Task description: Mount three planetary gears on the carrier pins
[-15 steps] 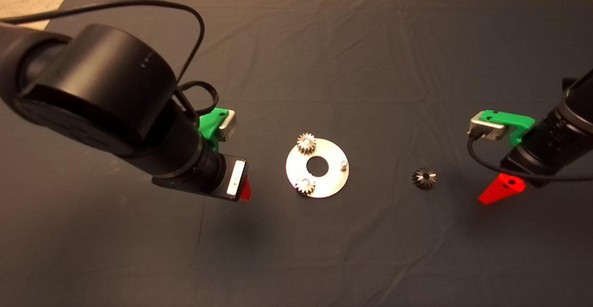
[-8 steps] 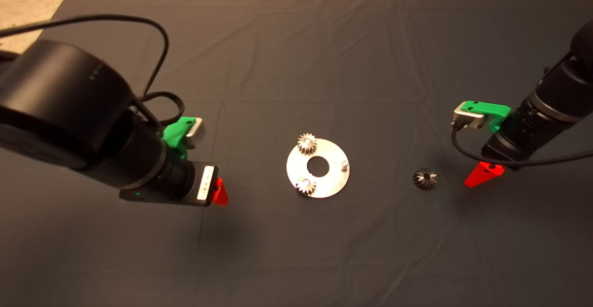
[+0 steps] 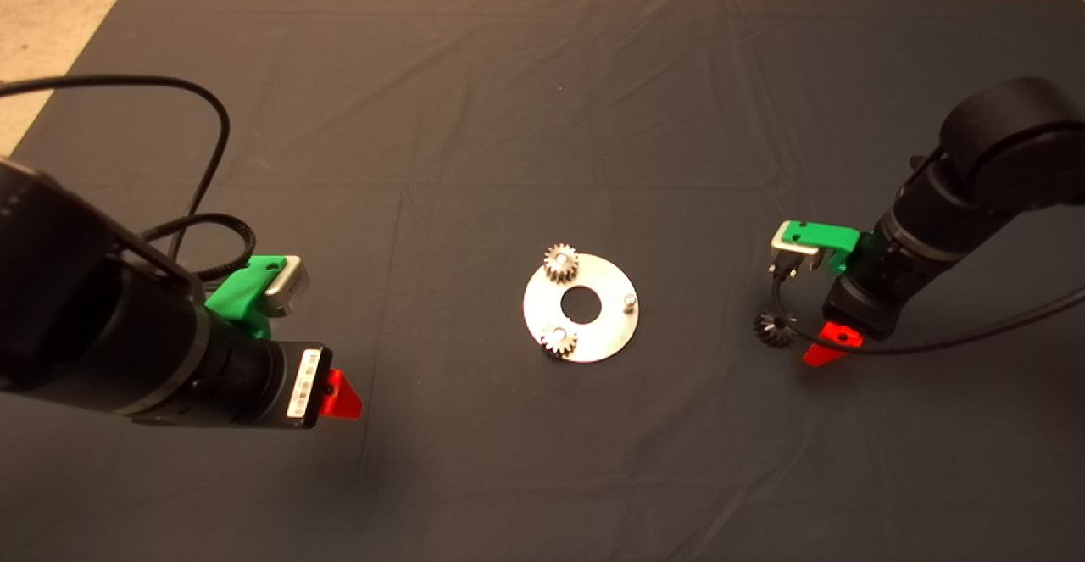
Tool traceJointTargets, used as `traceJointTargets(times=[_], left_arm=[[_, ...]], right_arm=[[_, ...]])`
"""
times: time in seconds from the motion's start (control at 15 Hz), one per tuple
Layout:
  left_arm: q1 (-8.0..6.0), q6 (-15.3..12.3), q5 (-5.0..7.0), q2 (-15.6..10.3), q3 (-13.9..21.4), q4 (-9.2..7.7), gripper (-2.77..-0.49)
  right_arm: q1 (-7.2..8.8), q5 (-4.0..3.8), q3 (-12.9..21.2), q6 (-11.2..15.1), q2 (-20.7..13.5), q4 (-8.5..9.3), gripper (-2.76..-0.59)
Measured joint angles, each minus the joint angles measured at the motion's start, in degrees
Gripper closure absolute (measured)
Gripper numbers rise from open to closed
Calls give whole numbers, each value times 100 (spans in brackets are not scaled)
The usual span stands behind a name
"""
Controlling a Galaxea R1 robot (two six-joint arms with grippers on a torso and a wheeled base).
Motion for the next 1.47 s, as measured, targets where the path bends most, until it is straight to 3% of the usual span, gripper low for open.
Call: traceJointTargets(times=[0.13, 0.4, 0.53, 0.87, 1.2, 1.47], left_arm=[[0, 0, 0, -37, 30, -17, -230], [16, 0, 2, -74, 33, -48, -230], [16, 0, 2, -74, 48, -61, -230], [16, 0, 2, -74, 74, -83, -230], [16, 20, 2, -77, 105, -85, -230], [16, 23, 2, -79, 193, -96, -230]], right_arm=[[-190, -5, 0, -85, 6, -193, -275], [-210, 8, 82, -159, 6, -421, -275], [-286, -9, 328, -163, 3, -522, -275], [-285, 1, 780, -169, 1, -918, -275], [-298, 6, 866, -158, -16, -1382, -275], [-381, 8, 757, -110, -38, -1534, -275]])
